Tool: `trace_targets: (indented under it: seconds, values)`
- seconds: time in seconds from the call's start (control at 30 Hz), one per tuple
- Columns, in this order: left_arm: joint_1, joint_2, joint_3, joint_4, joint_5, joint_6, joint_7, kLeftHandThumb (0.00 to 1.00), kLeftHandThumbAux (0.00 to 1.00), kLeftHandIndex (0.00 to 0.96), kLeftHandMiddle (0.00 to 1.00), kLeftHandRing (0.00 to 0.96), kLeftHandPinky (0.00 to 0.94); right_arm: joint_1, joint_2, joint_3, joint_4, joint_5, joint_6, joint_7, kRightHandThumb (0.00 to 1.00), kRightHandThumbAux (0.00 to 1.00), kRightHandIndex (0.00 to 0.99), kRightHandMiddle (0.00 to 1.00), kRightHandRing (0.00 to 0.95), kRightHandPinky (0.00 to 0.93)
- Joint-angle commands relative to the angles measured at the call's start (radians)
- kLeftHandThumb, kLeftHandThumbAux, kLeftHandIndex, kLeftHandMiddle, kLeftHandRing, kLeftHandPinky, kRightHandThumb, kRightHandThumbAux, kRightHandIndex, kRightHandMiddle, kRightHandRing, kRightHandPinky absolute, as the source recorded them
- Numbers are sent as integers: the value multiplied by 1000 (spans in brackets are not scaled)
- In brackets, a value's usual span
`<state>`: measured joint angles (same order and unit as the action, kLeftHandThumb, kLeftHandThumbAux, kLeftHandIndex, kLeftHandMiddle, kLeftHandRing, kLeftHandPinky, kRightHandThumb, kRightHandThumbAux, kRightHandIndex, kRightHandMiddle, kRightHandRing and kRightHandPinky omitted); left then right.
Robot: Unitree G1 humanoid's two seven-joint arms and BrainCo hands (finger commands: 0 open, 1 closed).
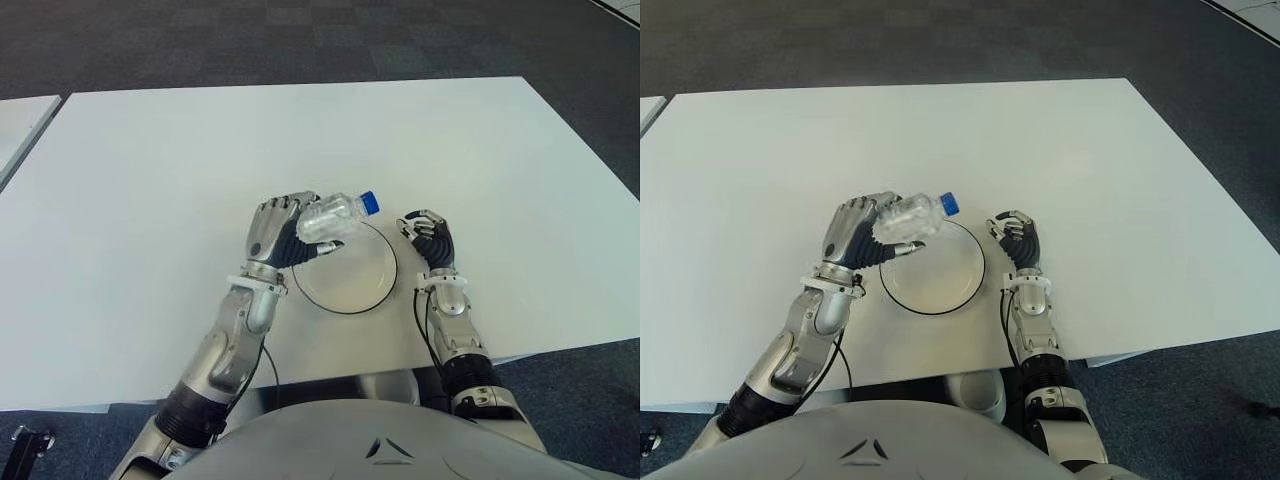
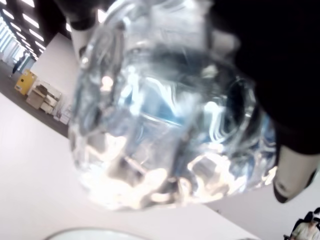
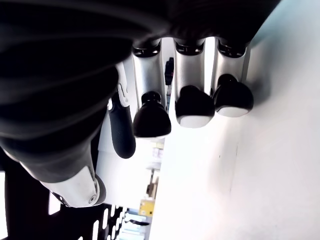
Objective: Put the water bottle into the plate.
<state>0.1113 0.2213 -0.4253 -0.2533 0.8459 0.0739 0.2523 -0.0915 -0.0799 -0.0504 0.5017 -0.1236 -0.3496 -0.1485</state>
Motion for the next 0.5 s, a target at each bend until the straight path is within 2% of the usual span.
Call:
trace_targets:
  seconds: [0.03,0.33,0.5]
  values:
    - [-3,4,-37,29,21,-24,-31,851,671,394,525,853,777,10,3,8,6,-2,33,4,700,731,437,875,869,868]
    - [-25,15,-85,129,43,-37,-67,850,671,394,520,829,756,13,5,8,-4,9,36,11,699,732,437,885,879,871]
    - [-54,14,-125,262,89,-45,-28,850,671,394,519,821,756,16,8,9,-10,10,34,11,700,732,437,885,881,870]
